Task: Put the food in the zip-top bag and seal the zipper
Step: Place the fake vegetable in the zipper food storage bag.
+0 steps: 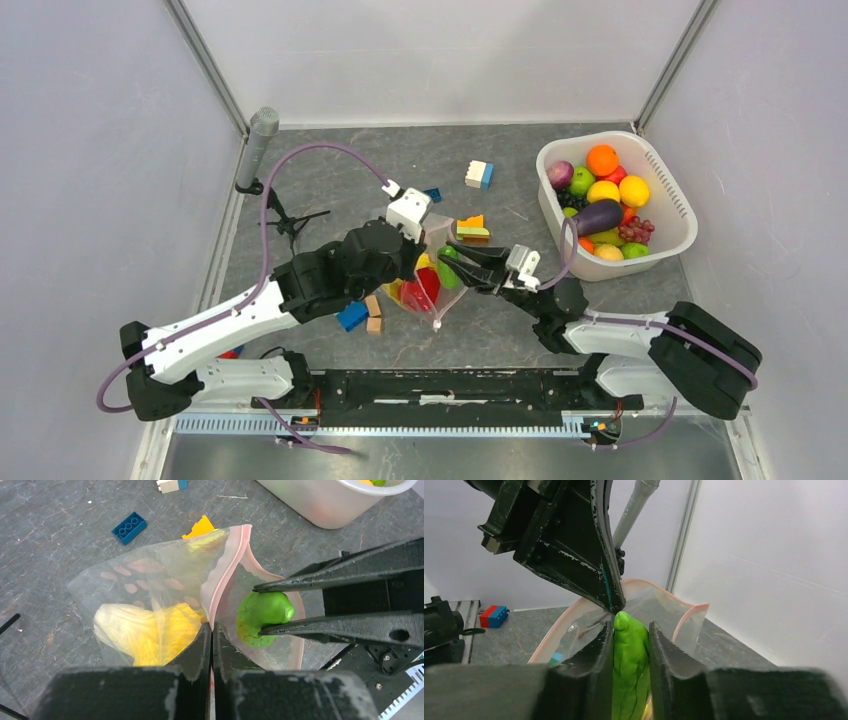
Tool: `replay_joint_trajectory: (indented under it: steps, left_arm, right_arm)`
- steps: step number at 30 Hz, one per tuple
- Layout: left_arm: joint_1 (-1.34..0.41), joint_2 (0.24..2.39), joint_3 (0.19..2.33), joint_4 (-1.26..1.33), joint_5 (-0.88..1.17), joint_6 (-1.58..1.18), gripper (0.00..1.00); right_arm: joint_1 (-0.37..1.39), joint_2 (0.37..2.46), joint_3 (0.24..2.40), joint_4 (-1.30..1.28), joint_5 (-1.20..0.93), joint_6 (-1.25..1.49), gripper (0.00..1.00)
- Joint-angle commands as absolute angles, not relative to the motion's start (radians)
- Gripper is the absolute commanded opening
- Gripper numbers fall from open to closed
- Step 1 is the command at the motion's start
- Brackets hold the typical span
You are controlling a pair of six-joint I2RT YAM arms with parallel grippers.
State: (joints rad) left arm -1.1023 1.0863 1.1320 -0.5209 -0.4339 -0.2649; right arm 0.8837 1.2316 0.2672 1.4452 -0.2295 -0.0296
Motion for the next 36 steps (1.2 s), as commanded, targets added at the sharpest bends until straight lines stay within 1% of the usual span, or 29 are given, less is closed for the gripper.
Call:
replay_joint_trajectory:
  steps: [1,4,5,8,9,12,16,20,21,22,25,26,31,33,35,36]
  left_arm:
    - [-1.089,1.045,1.142,-0.473,-0.433,-0.299,0.02]
    - [-1.083,1.043,1.140,-0.474,-0.432,-0.299,0.02]
    - [-1.080,1.043,1.138,-0.474,-0.431,-0.299,0.02]
    - [-1.078,1.043,1.134,-0.471,-0.431,-0.299,0.02]
    - [-1.076,1.043,1.133,-0.470,-0.431,-0.299,0.02]
    - [-1.073,1.045,1.132,-0.465,-0.428,-0.299,0.02]
    - [-1.071,1.048,1.128,-0.465,-0.427,-0.299,0.02]
    - [-1.069,1.048,1.124,-0.465,-0.423,-0.302,0.02]
    - [-1.070,1.047,1.126,-0.464,-0.424,-0.302,0.02]
    - [-1.068,1.047,1.126,-0.466,-0.424,-0.302,0.02]
    - [-1.066,1.045,1.126,-0.465,-0.427,-0.301,0.02]
    - [-1.066,1.046,1.126,-0.463,-0.427,-0.301,0.02]
    - [-1.063,1.056,1.131,-0.460,-0.416,-0.302,0.02]
    - [-1.062,1.058,1.130,-0.459,-0.414,-0.302,0.02]
    - [-1.062,1.059,1.131,-0.459,-0.411,-0.302,0.02]
    - [-1.062,1.058,1.131,-0.459,-0.410,-0.303,0.02]
  right_arm:
    - [0.888,1.218,0.309,1.502,-0.198,-0.067,0.38]
    - [0.888,1.150,0.310,1.317,-0.172,-0.103,0.69]
    - [0.888,1.125,0.325,1.235,-0.165,-0.115,0.73]
    - [0.888,1.070,0.461,0.857,-0.172,-0.160,0.74]
    - [0.888,1.060,0.505,0.772,-0.161,-0.160,0.74]
    - [0.888,1.010,0.562,0.626,-0.166,-0.123,0.71]
    - [0.888,0.930,0.588,0.554,-0.207,-0.042,0.59]
    - [0.889,0.930,0.705,0.282,-0.160,-0.007,0.58]
    - [0.888,0.933,0.726,0.223,-0.178,-0.002,0.56]
    - [0.888,0.930,0.729,0.191,-0.222,0.036,0.51]
    - [0.888,0.903,0.690,0.172,-0.308,0.105,0.39]
    - [0.888,0.890,0.682,0.152,-0.313,0.118,0.37]
    - [0.889,0.864,0.678,0.013,-0.241,0.133,0.35]
    - [0.889,0.867,0.668,0.002,-0.199,0.139,0.29]
    - [0.889,0.888,0.672,-0.035,-0.154,0.144,0.27]
    - [0.888,0.901,0.672,-0.031,-0.150,0.144,0.24]
